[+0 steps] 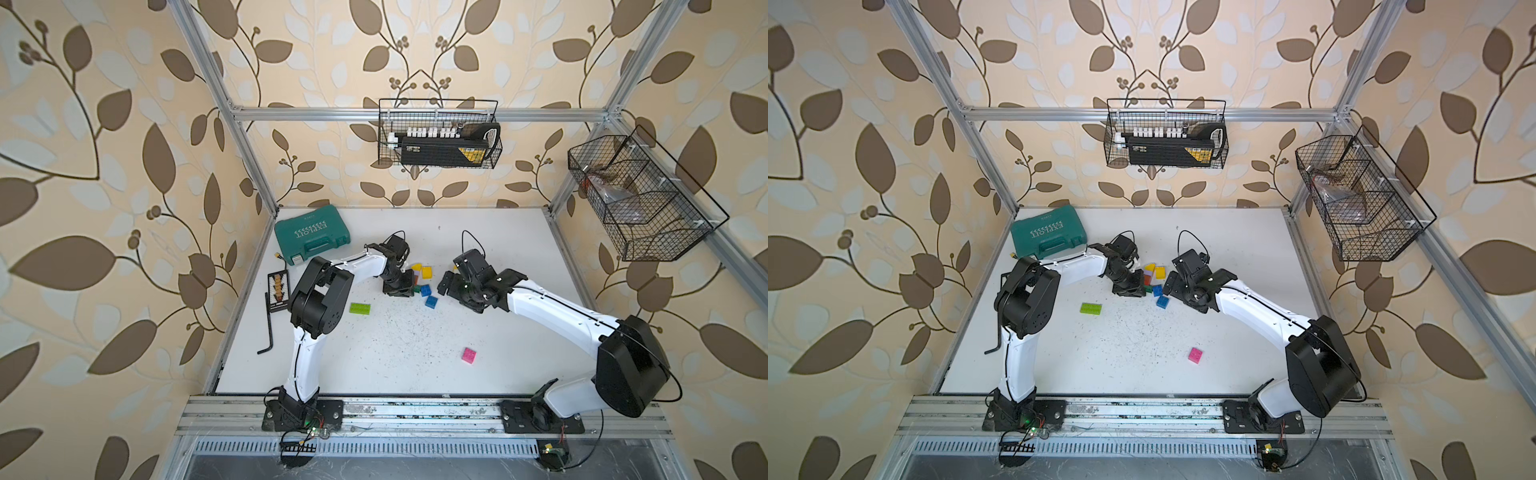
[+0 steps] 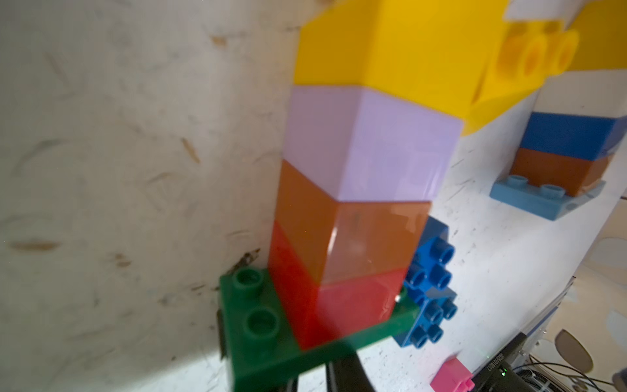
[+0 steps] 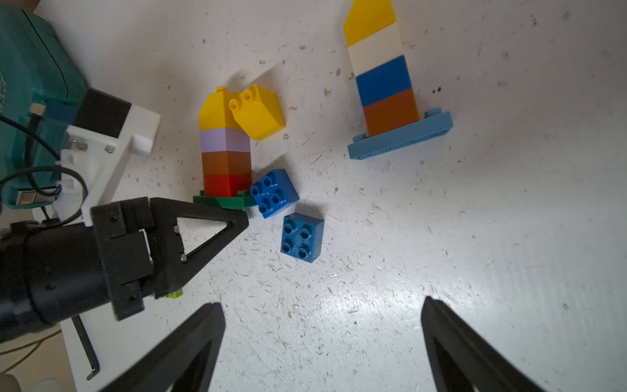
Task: Assemble the number 1 with lego
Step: Move the lego brick at the center of the board.
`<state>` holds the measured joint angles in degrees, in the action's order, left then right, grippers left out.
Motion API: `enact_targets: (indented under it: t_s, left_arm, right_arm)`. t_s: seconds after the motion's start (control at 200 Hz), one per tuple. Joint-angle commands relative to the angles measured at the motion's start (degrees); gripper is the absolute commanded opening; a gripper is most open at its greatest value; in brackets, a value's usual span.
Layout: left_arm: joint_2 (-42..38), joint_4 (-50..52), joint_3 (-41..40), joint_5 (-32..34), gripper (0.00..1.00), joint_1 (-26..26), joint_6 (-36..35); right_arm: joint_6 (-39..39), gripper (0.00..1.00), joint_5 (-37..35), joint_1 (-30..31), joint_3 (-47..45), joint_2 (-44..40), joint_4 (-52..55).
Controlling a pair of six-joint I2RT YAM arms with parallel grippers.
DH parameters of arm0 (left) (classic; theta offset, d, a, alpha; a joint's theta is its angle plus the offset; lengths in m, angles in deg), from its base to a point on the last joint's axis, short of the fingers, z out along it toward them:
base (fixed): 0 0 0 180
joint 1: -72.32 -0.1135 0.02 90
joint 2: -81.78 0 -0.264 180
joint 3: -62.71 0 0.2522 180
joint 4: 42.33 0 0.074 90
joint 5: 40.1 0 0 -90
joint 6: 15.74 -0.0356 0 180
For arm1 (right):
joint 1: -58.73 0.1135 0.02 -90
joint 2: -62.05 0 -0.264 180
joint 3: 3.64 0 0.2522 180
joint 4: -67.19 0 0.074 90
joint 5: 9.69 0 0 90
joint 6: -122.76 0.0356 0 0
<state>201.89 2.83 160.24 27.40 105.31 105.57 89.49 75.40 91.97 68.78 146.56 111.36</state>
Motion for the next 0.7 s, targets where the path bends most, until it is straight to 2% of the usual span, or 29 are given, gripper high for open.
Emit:
enact_targets:
  t_s: [0.0,0.32,0.505,0.64,0.695]
  left_arm:
    - [1.7,-1.4,1.0,-2.8,0.19,0.1,-1.6]
    - [-0.2,-3.7,0.4,-6.4,0.20,0.1,-0.2]
    - [-10.7,-7.9,-8.8,-3.0,0.28,0.1,0.9]
    - [-19.8,-11.0,-16.5,0.8,0.37,0.1,3.2]
    - [-22.9,-11.1,-18.6,3.2,0.44,0.1,4.2]
  right_arm:
    - [-0.8,0.94,-1.0,-0.1,2.0,0.8,1.5]
    - [-0.7,0.93,-3.7,0.3,2.8,1.6,4.1]
    - [-0.5,0.93,-6.3,1.0,3.1,1.5,5.4]
    - [-0.3,0.94,-9.2,2.5,3.0,0.4,6.0]
    - [-0.1,0.95,-10.1,3.0,2.5,-0.4,6.0]
